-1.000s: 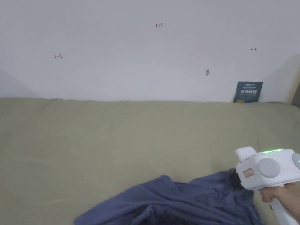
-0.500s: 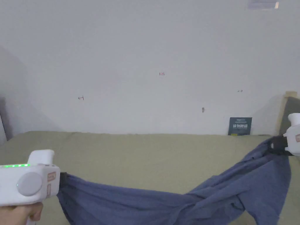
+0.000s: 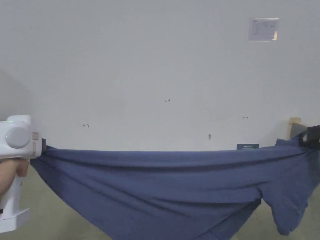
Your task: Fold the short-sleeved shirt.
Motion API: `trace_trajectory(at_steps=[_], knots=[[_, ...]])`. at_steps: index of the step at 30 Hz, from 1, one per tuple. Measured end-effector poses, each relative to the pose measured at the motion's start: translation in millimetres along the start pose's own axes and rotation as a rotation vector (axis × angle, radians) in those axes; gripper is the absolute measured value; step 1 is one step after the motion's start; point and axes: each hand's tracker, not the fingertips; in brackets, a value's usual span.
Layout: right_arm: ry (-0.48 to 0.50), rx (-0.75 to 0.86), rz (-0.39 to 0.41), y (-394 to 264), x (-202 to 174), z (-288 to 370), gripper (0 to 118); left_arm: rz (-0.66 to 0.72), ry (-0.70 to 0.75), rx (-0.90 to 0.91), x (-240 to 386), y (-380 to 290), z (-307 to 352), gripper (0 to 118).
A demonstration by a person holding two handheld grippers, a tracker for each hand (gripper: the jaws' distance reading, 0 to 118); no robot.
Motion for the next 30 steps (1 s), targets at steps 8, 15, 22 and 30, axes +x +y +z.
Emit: trace_trajectory(at_steps=[8, 15, 22, 30], knots=[[-0.019, -0.013, 0.054, 10.9, -11.9, -34.1, 2, -0.085, 0.065, 0.044, 25.4, 12.9, -21.2, 0], [-0.034, -0.027, 0.038, 26.5, -25.6, -87.0, 2, -0.085, 0.097, 0.051, 41.2, 33.7, -67.8, 0], [-0.044, -0.036, 0.060, 57.2, -40.1, -161.7, 2, -0.100, 0.141, 0.058, 59.2, 51.9, -119.8, 0], [-0.066, -0.066, 0.094, 62.8, -53.1, -242.1, 2, -0.103, 0.172, 0.049, 81.8, 54.1, -187.1, 0]])
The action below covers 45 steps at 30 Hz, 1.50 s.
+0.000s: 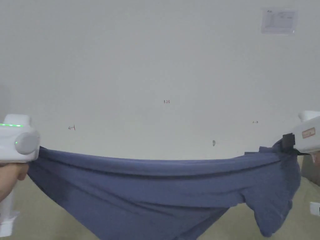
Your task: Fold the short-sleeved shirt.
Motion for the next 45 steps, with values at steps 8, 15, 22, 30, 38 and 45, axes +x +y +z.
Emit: trace_trajectory(at_steps=[8, 15, 22, 30, 38, 45], knots=[[-0.022, -0.083, 0.038, -41.6, -7.9, -70.2, 2, -0.032, -0.014, -0.093, 29.2, -49.2, -60.1, 0], [-0.015, -0.190, 0.004, -129.7, -5.9, -60.3, 2, -0.090, -0.051, -0.223, 33.7, -138.7, -73.2, 0], [0.007, -0.269, 0.024, -223.7, 15.2, -37.2, 2, -0.100, -0.102, -0.308, 3.6, -223.6, -29.4, 0], [0.066, -0.368, -0.031, -325.3, 36.1, 26.3, 2, -0.103, -0.140, -0.415, -35.7, -303.8, 36.6, 0], [0.057, -0.417, -0.153, -402.8, 65.8, 91.3, 2, -0.045, -0.146, -0.523, -76.4, -363.4, 74.0, 0], [0.021, -0.476, -0.220, -445.1, 78.4, 99.7, 3, -0.051, -0.181, -0.560, -83.8, -390.3, 80.5, 0]])
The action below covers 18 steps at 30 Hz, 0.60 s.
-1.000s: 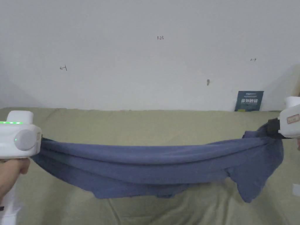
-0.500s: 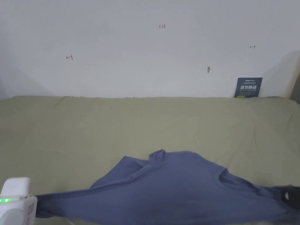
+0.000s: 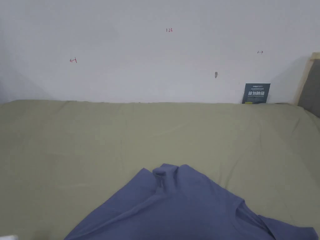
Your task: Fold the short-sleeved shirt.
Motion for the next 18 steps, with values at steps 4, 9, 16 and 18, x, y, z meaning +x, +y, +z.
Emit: trace_trajectory(at_steps=[4, 9, 16, 18], knots=[[-0.035, -0.016, 0.000, -0.3, -6.7, -0.3, 67, 0.032, -0.038, -0.007, -3.7, -2.4, 0.0, 9], [-0.146, 0.052, 0.096, -0.9, -19.4, 17.5, 118, 0.054, -0.031, -0.004, -13.0, -3.5, 13.3, 115], [0.016, 0.184, 0.162, -4.9, -81.9, 62.1, 105, 0.065, -0.117, 0.123, -9.8, -20.6, 67.0, 113], [0.050, 0.236, 0.162, -18.4, -103.0, 76.8, 88, 0.080, -0.166, 0.170, -10.0, -30.9, 87.1, 107]])
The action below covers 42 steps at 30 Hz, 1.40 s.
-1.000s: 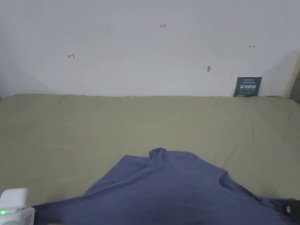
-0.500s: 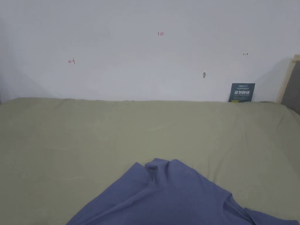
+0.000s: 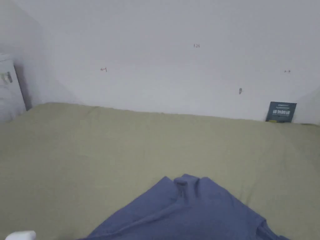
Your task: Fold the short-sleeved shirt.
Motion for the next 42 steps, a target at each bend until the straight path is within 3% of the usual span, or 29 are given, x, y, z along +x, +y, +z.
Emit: trace_trajectory(at_steps=[1, 2, 3, 7, 15, 16, 18, 21, 26, 29, 30, 32, 33, 35, 42], knots=[[0.022, 0.009, 0.001, -2.6, -10.0, 2.4, 45, 0.013, 0.014, -0.008, -1.0, -2.0, 6.4, 68], [0.008, 0.017, 0.005, -6.8, -20.7, 3.4, 6, 0.010, 0.023, 0.006, -1.6, -7.5, 9.4, 8], [-0.001, 0.064, 0.019, -11.6, -27.9, 6.7, 0, 0.026, 0.039, 0.004, -2.5, -16.7, 13.9, 0], [0.043, 0.067, 0.036, -20.5, -65.5, 9.4, 0, 0.038, 0.013, -0.023, -31.2, -42.1, -3.9, 0], [0.080, 0.043, 0.041, -36.6, -81.1, 5.9, 0, 0.075, 0.010, -0.029, -47.1, -37.8, -6.6, 0], [0.081, 0.042, 0.041, -35.9, -86.1, 8.5, 0, 0.071, 0.005, -0.017, -47.4, -34.1, -10.3, 19], [0.077, 0.039, 0.045, -34.6, -87.6, 7.5, 0, 0.050, 0.002, -0.019, -46.8, -23.0, -24.1, 114], [0.080, 0.035, 0.054, -34.0, -89.3, 7.1, 0, 0.017, -0.003, -0.064, -41.3, -16.9, -54.2, 117], [0.074, 0.028, 0.077, -35.8, -90.5, 2.9, 0, -0.052, 0.003, -0.126, -36.1, 2.6, -106.4, 116], [0.070, 0.012, 0.084, -38.6, -89.1, -2.1, 0, -0.059, 0.008, -0.149, -32.0, 2.4, -120.6, 111], [0.071, 0.008, 0.088, -38.7, -88.9, -2.2, 0, -0.068, 0.002, -0.149, -31.0, 2.4, -119.3, 104], [0.070, 0.007, 0.089, -39.9, -88.4, -2.3, 0, -0.057, -0.057, -0.143, -29.0, 2.7, -115.2, 41], [0.074, -0.001, 0.091, -39.7, -87.8, -3.0, 0, -0.027, -0.116, -0.146, -25.8, 4.3, -109.3, 3], [0.072, -0.003, 0.094, -40.1, -87.6, -4.2, 0, -0.092, -0.032, -0.122, -14.9, 3.5, -106.5, 1], [0.079, -0.023, 0.078, -27.1, -84.7, -14.2, 0, -0.047, -0.064, -0.138, -23.6, 1.4, -109.5, 1]])
